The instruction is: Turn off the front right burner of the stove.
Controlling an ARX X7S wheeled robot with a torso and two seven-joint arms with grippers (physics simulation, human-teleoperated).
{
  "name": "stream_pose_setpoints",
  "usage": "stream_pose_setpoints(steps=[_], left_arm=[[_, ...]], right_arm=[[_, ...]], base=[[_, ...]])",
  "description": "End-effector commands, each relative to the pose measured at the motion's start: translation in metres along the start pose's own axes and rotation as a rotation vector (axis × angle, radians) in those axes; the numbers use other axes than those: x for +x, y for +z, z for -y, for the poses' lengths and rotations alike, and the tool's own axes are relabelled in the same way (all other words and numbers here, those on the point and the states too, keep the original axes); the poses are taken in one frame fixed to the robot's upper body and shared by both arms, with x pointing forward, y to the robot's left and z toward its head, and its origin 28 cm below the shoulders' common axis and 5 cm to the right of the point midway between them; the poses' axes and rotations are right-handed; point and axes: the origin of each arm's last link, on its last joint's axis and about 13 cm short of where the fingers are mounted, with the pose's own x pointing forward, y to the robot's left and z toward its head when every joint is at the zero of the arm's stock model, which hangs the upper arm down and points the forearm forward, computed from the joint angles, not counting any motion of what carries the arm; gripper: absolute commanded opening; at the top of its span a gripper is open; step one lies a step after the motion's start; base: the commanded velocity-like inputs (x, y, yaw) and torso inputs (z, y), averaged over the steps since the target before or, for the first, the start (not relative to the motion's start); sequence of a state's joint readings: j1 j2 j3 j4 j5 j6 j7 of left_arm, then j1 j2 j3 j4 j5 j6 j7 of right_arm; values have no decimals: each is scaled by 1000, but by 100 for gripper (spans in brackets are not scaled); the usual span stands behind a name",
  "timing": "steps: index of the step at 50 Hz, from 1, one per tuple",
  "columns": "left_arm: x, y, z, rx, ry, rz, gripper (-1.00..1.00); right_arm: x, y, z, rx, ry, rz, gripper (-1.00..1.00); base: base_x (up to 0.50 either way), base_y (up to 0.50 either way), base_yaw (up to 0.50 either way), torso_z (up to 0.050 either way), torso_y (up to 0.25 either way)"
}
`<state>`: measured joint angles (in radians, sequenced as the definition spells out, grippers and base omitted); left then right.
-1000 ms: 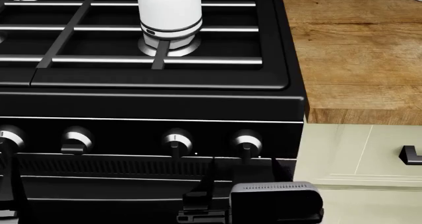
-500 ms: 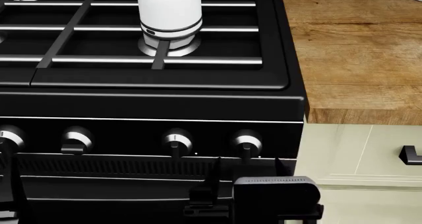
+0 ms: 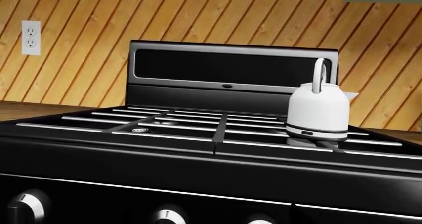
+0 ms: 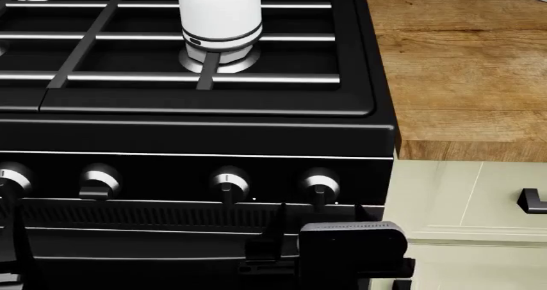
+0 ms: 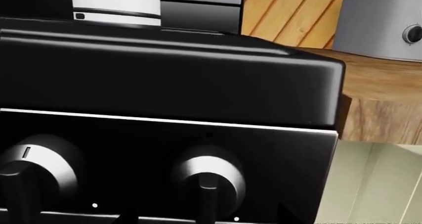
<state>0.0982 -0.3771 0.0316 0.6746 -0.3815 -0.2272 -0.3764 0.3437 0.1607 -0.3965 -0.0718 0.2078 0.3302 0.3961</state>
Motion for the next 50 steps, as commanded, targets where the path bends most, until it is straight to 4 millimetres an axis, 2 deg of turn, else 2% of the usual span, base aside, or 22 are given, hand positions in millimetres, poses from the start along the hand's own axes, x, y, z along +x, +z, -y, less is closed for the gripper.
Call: stream_pose_setpoints(steps=[1,8,9,31,50], left_arm=[[0,1,0,-1,0,-1,100],[0,0,0,-2,0,-2,100],[0,0,0,-2,0,-2,100],[2,0,0,-3,-8,-4,100],[1,-2,0,-8,-12,-14,100]], right_arm=[[3,-4,-1,-6,-2,-9,100],[4,-5,-1,-13,-7,-12,100],[5,-5,-1,-14,-6,-11,-100],[8,-3,0,-48,-12,6,-100],[9,3,0,5,4,15,-100]], base=[[0,0,0,0,0],[0,0,0,0,0],[0,0,0,0,0],[0,0,0,0,0],[0,0,0,0,0]])
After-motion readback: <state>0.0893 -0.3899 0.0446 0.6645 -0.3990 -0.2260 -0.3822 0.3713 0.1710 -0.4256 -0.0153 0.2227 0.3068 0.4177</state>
